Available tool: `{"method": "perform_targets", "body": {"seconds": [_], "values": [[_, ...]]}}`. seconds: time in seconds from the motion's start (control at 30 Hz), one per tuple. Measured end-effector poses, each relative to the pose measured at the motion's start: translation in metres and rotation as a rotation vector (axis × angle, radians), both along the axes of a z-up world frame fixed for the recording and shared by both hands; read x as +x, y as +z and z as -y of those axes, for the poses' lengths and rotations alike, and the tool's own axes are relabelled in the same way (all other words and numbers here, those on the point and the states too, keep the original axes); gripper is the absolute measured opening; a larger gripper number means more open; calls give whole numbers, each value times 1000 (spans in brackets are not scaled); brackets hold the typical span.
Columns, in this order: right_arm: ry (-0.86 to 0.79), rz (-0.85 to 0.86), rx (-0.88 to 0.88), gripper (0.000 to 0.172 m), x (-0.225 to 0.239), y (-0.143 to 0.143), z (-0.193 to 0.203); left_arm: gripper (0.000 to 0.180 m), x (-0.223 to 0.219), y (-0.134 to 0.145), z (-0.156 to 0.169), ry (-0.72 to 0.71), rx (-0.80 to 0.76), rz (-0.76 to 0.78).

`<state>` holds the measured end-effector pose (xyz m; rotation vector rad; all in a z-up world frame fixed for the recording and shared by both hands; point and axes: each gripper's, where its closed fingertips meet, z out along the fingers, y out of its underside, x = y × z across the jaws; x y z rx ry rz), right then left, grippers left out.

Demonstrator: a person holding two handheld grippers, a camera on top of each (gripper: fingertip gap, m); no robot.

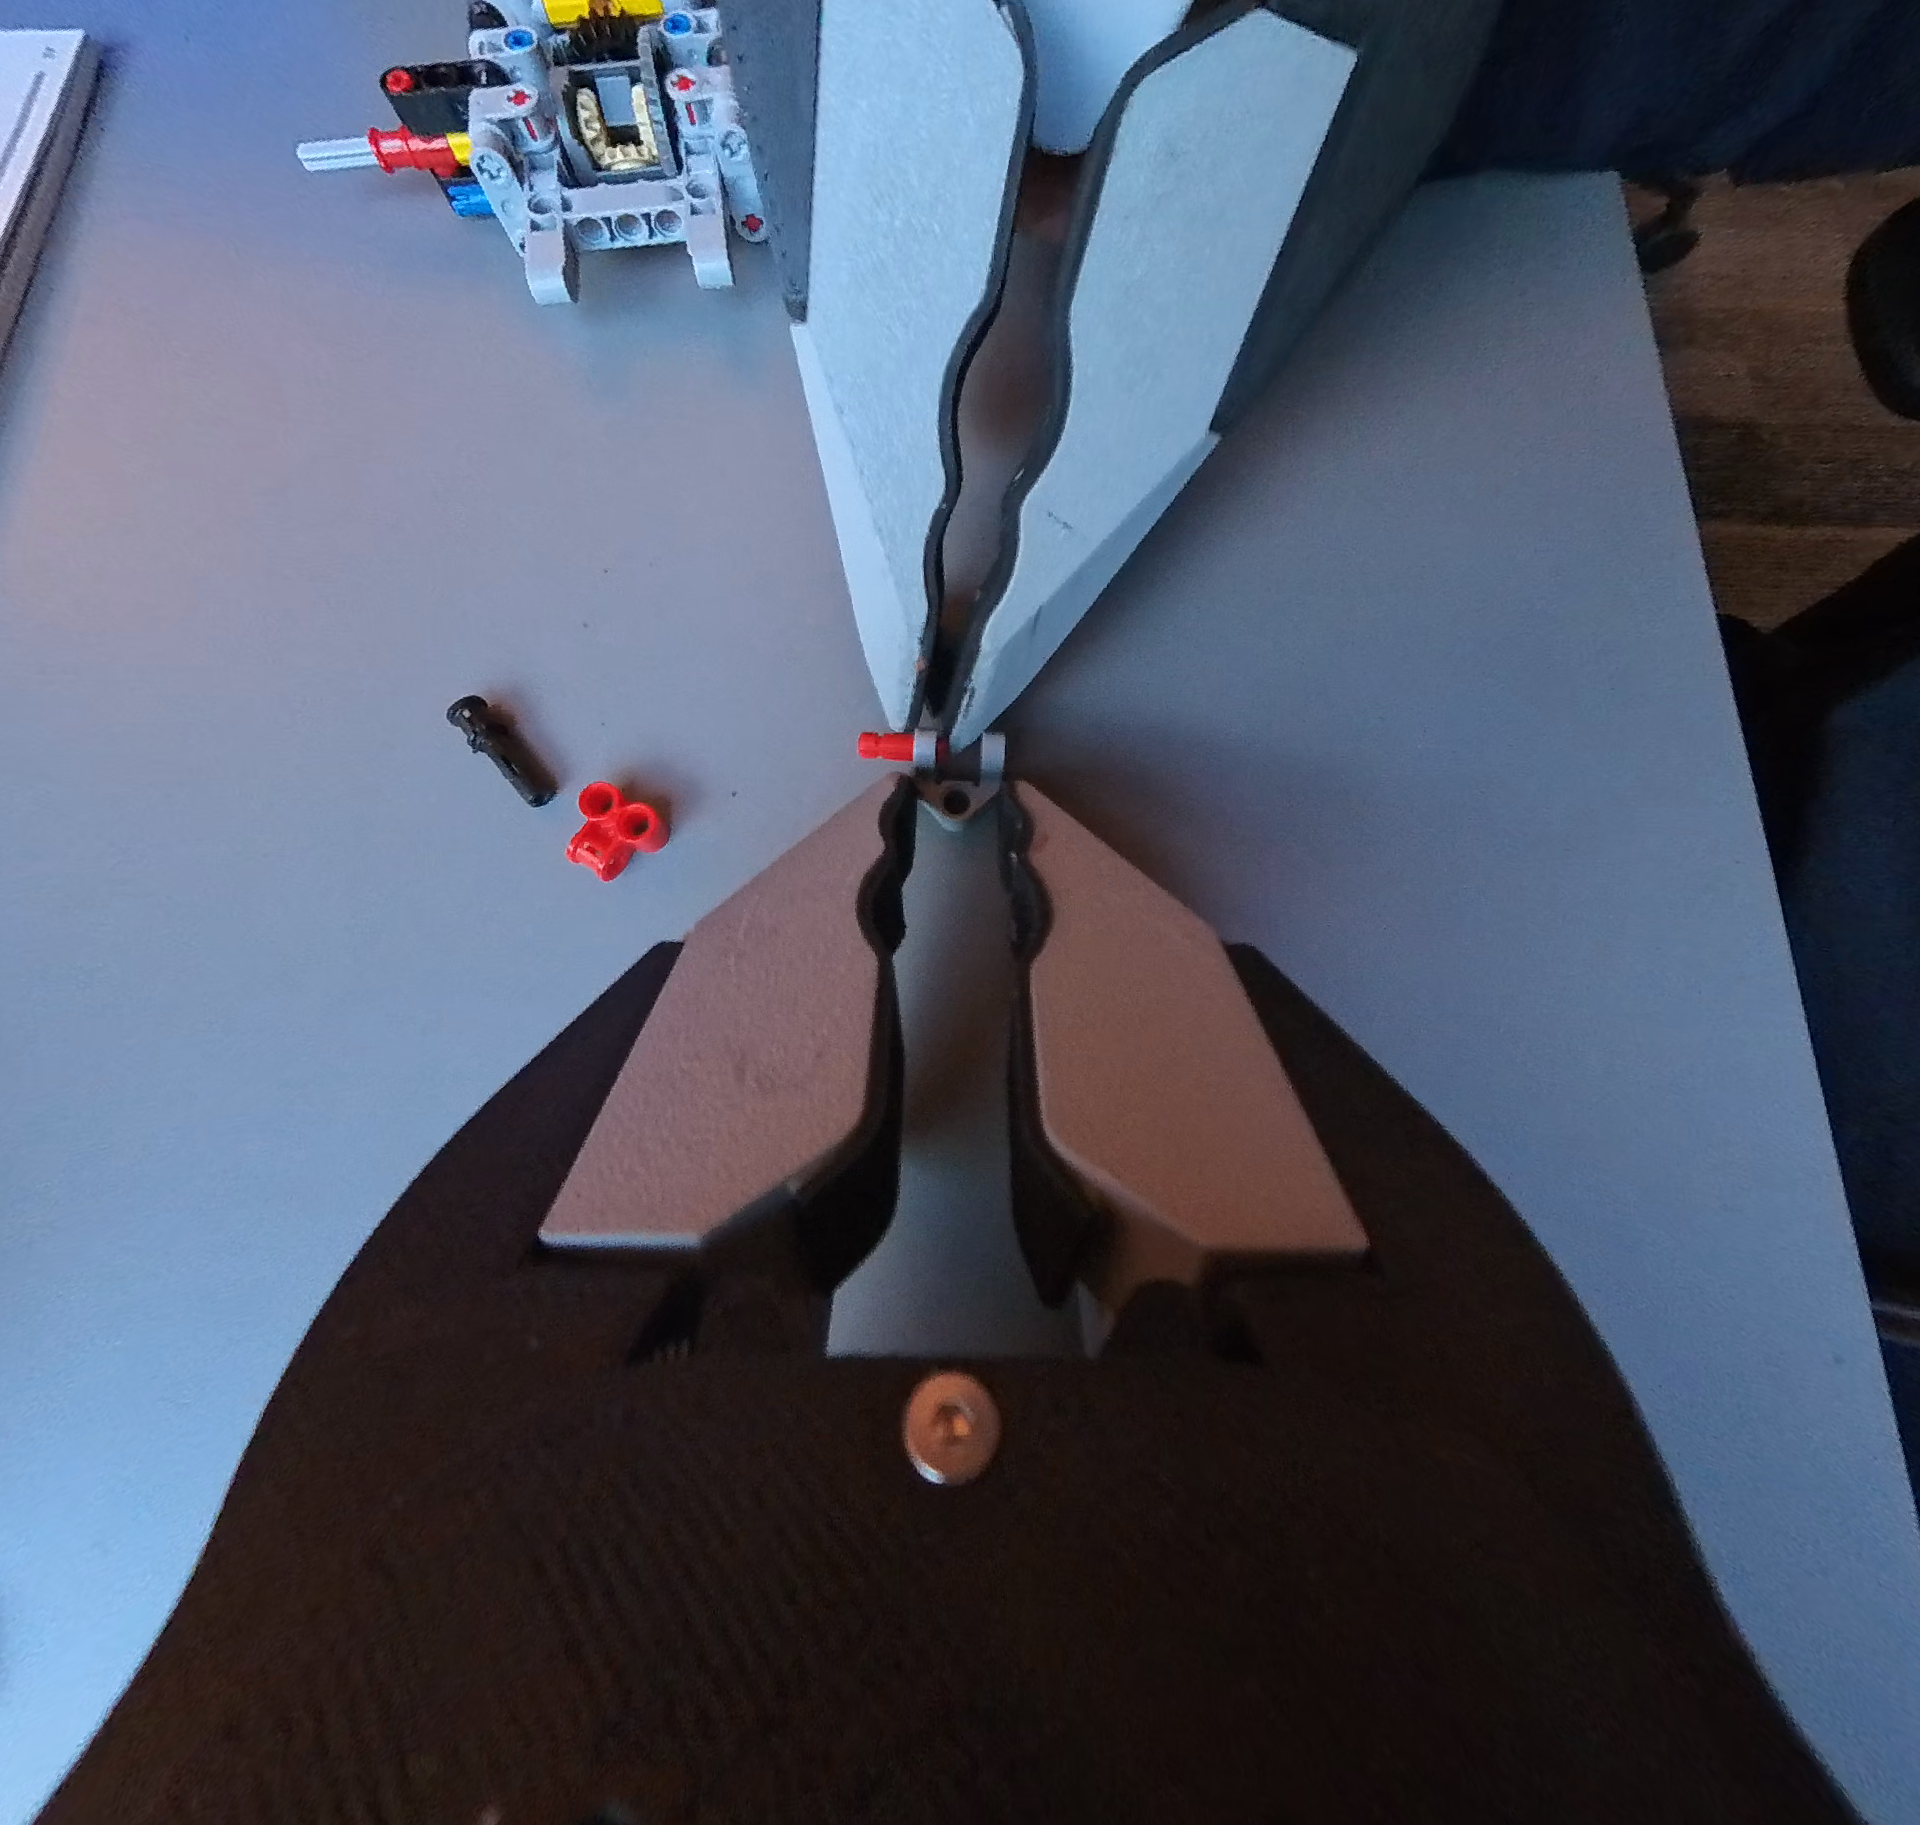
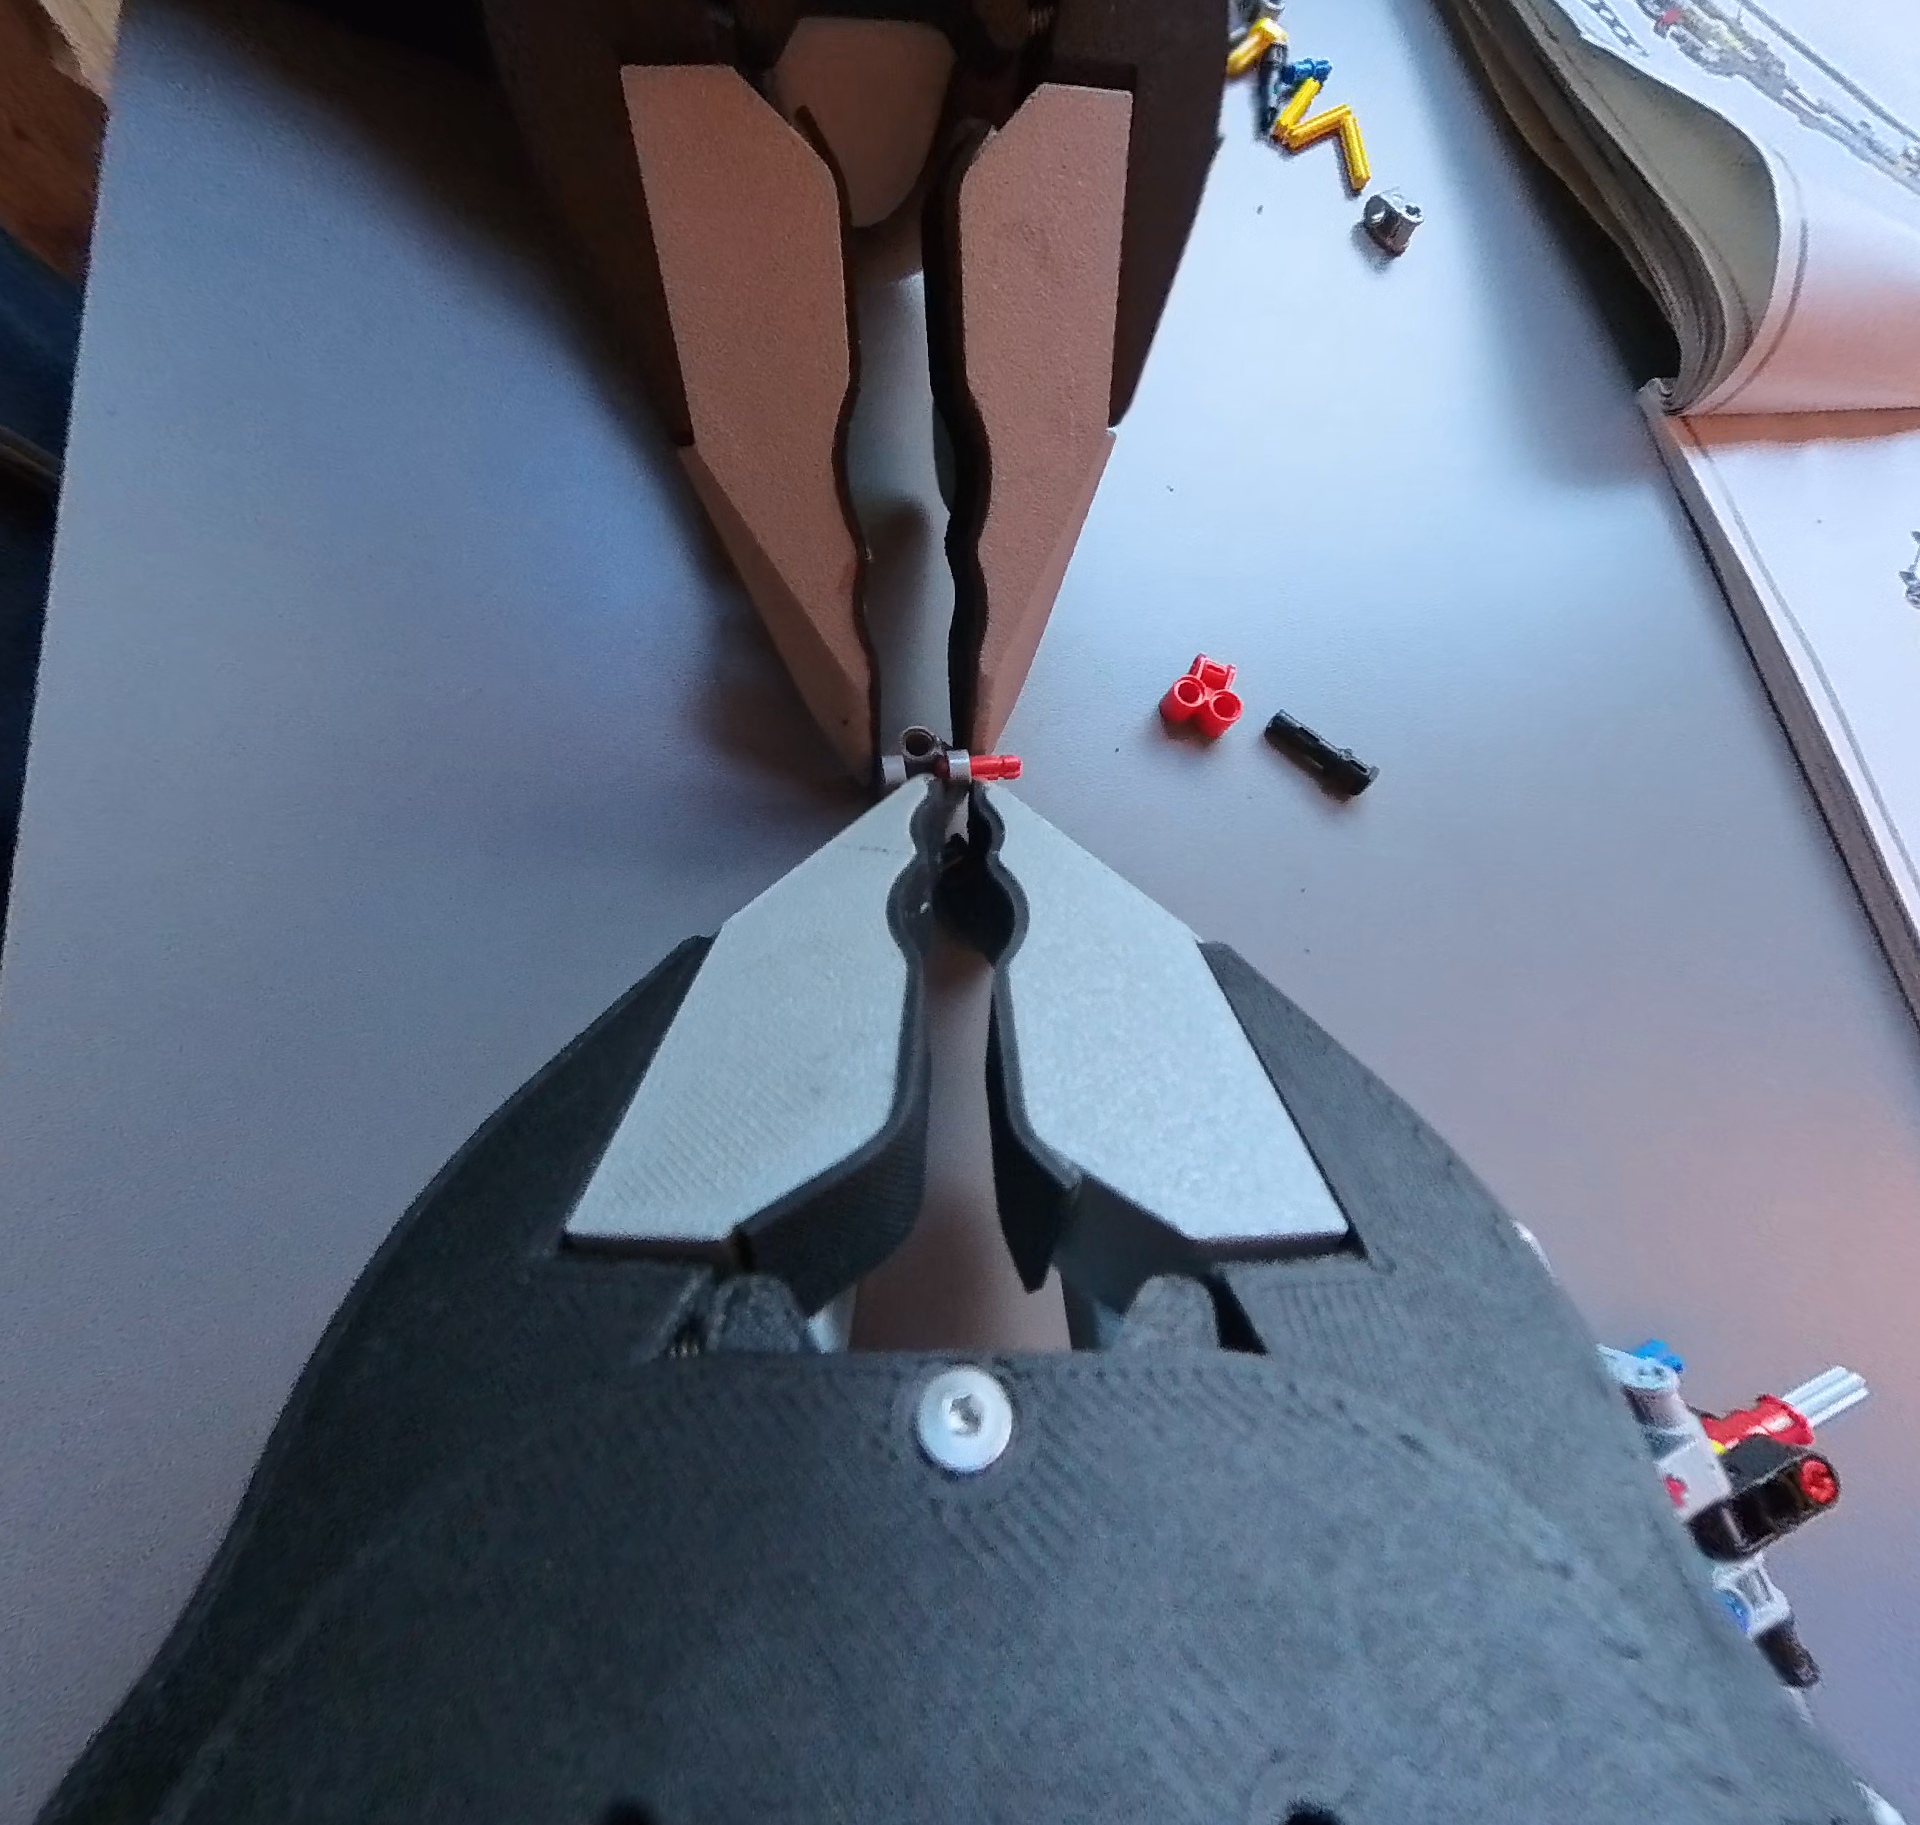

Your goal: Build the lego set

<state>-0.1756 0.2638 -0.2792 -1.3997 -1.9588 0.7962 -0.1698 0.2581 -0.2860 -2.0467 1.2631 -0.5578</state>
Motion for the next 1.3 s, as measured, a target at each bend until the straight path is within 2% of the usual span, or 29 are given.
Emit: {"method": "perform_targets", "body": {"seconds": [0.2, 0.57, 1.03, 1.3], "values": [[-8, -24, -92, 2, -1, 6, 1, 14, 0, 0, 0, 6, 5, -3], [10, -32, -29, 3, -1, 5, 0, 14, 0, 0, 0, 5, 7, -4], [15, -19, 133, 3, -2, 4, -1, 14, 1, 0, 0, 10, 10, -6], [2, -12, 136, 1, -3, 4, -1, 14, 0, 0, 0, 15, 27, -16]]}}
